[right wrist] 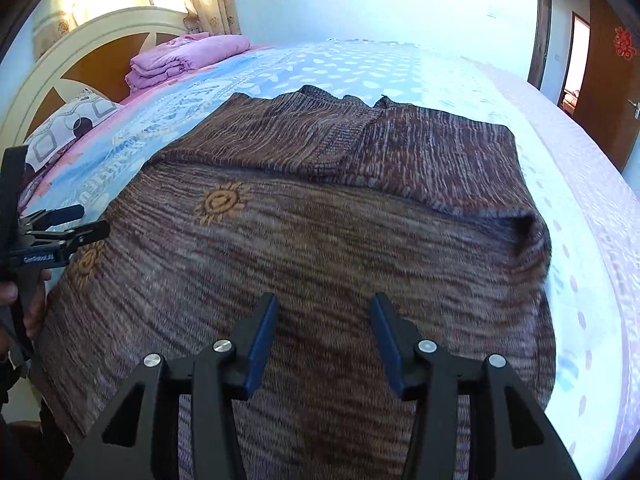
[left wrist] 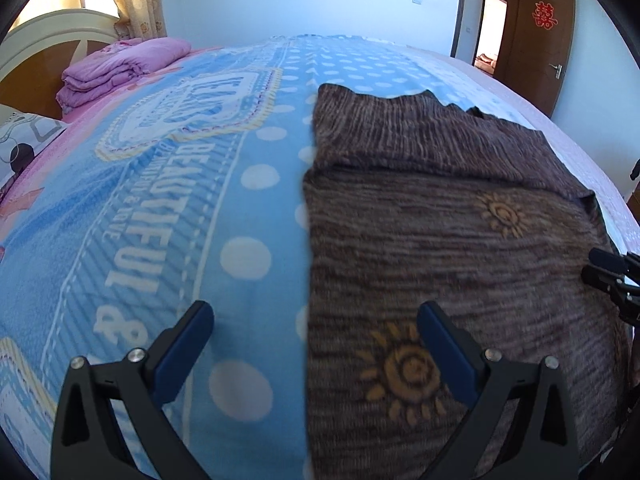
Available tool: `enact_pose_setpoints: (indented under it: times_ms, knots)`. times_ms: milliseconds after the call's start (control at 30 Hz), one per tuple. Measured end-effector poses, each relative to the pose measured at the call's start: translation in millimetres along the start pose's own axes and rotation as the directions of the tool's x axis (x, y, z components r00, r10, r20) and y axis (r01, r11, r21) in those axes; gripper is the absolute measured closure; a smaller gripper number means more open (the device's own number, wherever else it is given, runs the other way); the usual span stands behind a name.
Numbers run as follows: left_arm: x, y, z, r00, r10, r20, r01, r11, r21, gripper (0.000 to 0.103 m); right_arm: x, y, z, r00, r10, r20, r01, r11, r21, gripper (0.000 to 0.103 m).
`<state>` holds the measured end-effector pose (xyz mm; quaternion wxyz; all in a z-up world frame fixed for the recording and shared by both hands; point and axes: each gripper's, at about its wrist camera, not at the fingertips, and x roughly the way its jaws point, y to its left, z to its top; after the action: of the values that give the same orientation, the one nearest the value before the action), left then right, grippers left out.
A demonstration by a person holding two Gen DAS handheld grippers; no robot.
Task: Fold small clothes
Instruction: 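Move the left tool to the sweater hem and close on it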
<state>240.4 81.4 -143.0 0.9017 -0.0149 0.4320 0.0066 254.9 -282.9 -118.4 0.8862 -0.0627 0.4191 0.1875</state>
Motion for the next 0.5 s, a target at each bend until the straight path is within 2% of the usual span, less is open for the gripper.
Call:
enact_pose_setpoints:
  times_ms: [367, 500]
  knots:
    - [-46, -7, -42, 1.000, -0.013, -0.007, 0.014, 0.998, 0.054, 0.000, -36, -6, -41, 0.999, -0.023, -0.027, 0.024, 0.999, 0.033, 0.053]
    - [-59, -7, -54, 1.000, -0.016, -0.007, 0.016, 0.998, 0.057, 0.000, -49, -5, -56, 0.999, -0.029, -0.041, 0.031, 0.999, 0.044, 0.047]
